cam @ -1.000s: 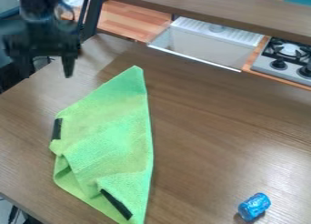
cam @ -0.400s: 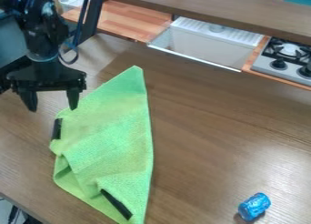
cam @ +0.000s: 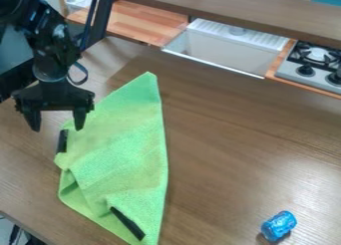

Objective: Unfold the cloth from top right to bottom left

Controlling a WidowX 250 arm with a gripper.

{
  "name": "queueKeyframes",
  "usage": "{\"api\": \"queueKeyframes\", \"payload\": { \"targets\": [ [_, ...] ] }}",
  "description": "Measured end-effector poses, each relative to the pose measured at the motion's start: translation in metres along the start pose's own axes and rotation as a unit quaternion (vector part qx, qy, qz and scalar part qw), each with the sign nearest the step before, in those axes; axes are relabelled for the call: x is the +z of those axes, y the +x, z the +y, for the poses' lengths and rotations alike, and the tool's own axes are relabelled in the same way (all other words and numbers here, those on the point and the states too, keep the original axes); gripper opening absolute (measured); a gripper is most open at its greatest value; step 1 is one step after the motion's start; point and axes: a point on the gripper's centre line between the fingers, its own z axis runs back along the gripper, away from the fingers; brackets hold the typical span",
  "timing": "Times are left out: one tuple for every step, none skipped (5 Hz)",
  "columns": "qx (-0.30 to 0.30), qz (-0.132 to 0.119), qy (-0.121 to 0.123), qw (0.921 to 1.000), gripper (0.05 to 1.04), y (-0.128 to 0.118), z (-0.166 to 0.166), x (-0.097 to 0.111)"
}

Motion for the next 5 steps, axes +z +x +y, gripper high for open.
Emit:
{"api": "queueKeyframes", "payload": {
  "targets": [
    [0.001,0.003,0.006,1.0000,1.000,0.000,0.013,-0.008],
    [-0.009,0.023,-0.003,0.9997,1.000,-0.007,0.026,-0.013],
    [-0.020,0.034,-0.014,0.9991,1.000,-0.014,0.030,-0.011],
    [-0.022,0.032,-0.010,0.9992,1.000,-0.019,0.032,-0.012],
    [-0.014,0.028,-0.010,0.9995,0.999,-0.017,0.031,-0.012]
  ]
}}
